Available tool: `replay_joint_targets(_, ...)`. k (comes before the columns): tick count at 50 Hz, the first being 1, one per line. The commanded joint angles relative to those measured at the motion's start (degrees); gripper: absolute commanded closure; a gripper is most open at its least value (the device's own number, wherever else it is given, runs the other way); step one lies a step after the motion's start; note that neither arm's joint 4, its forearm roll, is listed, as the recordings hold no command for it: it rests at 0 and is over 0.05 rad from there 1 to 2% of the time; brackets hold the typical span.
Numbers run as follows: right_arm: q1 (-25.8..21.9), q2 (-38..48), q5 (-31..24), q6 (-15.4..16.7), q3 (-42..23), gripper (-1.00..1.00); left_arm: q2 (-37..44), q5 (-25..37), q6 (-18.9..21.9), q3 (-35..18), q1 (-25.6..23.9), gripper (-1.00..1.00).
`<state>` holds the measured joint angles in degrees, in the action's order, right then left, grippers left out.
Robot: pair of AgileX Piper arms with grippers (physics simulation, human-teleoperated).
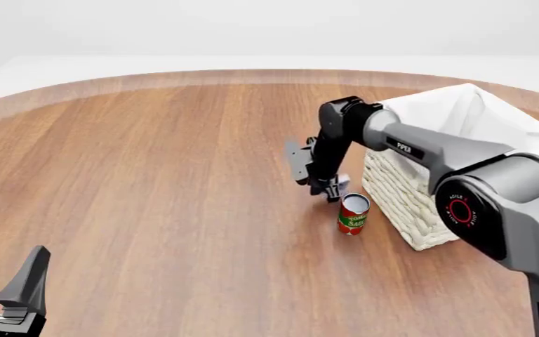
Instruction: Pick up the alphabet soup and the cream cheese box, and put them in the basket.
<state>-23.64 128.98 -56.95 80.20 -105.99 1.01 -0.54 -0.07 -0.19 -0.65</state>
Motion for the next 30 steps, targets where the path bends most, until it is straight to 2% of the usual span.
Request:
replay_joint_targets(1,1.03,-2.99,4.52,0.87,-1.23,1.00,0.03,-0.02,-0.03,0.01,-0.02,-1.00)
replay_joint_targets(4,0.03,-2.93,3.91,-0.21,-3.52,1.00,0.00,-0.01,-0.01,0.01,-0.03,-1.00)
replay_joint_targets(9,-0.19,-3.78,4.61,0.17,-4.46,1.00,-0.04,0.00,0.02,0.01,-0.04,-1.00)
replay_joint_targets(14,-0.45,-5.67,5.88,0.57,-3.66,1.00,0.00,-0.01,-0.02,0.01,-0.03,-1.00)
replay_joint_targets(30,-1.62,-11.51,9.63,-1.24,-1.48,1.00,-0.02,0.00,0.01,0.01,-0.03,-1.00)
